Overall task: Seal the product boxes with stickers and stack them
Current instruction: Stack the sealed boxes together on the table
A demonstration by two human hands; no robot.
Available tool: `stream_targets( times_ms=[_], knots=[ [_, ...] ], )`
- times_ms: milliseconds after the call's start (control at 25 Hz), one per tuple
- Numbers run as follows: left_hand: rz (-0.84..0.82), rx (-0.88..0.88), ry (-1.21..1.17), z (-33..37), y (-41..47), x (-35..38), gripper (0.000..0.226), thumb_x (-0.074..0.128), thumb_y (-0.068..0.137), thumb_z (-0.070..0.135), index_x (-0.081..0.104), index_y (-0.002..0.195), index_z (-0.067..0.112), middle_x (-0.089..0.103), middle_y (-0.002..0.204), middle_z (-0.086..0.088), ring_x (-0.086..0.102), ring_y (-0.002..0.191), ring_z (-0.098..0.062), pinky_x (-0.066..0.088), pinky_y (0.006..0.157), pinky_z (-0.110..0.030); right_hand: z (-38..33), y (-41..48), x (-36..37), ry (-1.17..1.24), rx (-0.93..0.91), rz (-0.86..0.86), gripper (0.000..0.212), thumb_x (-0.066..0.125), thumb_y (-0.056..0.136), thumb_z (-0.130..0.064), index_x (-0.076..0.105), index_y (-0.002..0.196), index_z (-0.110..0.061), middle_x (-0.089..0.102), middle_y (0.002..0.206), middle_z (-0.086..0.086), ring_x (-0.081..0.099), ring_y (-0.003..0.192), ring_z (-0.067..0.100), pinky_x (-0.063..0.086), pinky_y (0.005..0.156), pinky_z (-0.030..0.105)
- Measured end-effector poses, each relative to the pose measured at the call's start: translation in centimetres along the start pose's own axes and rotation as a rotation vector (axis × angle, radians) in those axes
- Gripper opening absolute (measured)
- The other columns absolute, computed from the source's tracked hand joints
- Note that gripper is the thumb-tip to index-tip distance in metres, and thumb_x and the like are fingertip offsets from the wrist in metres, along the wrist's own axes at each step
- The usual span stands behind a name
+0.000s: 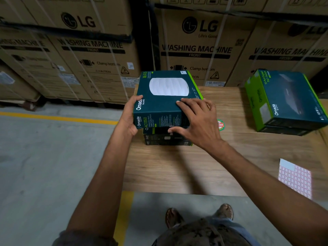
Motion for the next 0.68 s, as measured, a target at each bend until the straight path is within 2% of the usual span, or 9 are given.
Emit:
stream_targets(
  times_ms=[280, 480, 600, 680],
  knots=[
    [0.007, 0.015, 0.012, 0.4, 0.3, 0.0, 0.041, 0.06, 0.097, 0.04, 0.067, 0.126, 0.011, 0.077, 0.107, -0.008, 0.073, 0.091, -0.025, 0.06, 0.074, -0.035, 0.7, 0.7, 0.0, 0.156, 0.136, 0.035, 0.069, 0.074, 0.078, -0.072, 0.072, 0.13, -0.026, 0.069, 0.131, -0.008, 0.058, 0.117, 0.022, 0.04, 0.097, 0.045],
    [0.036, 0.021, 0.017, 0.7, 0.4, 0.2, 0.049, 0.064, 0.095, 0.037, 0.064, 0.135, 0.008, 0.076, 0.113, -0.01, 0.074, 0.09, -0.024, 0.061, 0.07, -0.034, 2.6, 1.3, 0.3, 0.314, 0.145, -0.113, 0.046, 0.06, 0.097, -0.057, 0.072, 0.131, -0.028, 0.069, 0.131, -0.012, 0.051, 0.113, 0.013, 0.039, 0.092, 0.04],
    [0.045, 0.059, 0.033, 1.0, 0.6, 0.7, 0.054, 0.069, 0.091, 0.038, 0.064, 0.136, 0.008, 0.074, 0.125, -0.014, 0.074, 0.097, -0.027, 0.061, 0.07, -0.035, 5.5, 1.3, -0.4, 0.52, 0.383, -0.083, 0.032, 0.058, 0.104, -0.045, 0.076, 0.123, -0.026, 0.072, 0.126, -0.01, 0.049, 0.111, 0.004, 0.044, 0.095, 0.038],
    [0.037, 0.085, 0.031, 1.2, 0.5, 1.4, 0.054, 0.068, 0.092, 0.038, 0.063, 0.137, 0.007, 0.074, 0.123, -0.014, 0.074, 0.095, -0.027, 0.061, 0.068, -0.034, 8.1, 0.4, 0.0, 0.602, 0.639, -0.048, 0.035, 0.065, 0.099, -0.044, 0.072, 0.129, -0.027, 0.069, 0.132, -0.009, 0.052, 0.115, 0.005, 0.045, 0.099, 0.033]
  ],
)
Point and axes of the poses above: each hand's wrist, its own y-axis towards the middle knuckle, its own x-axis out of the palm, z = x × y, the point moved 8 cm from there along y, towards the middle knuckle
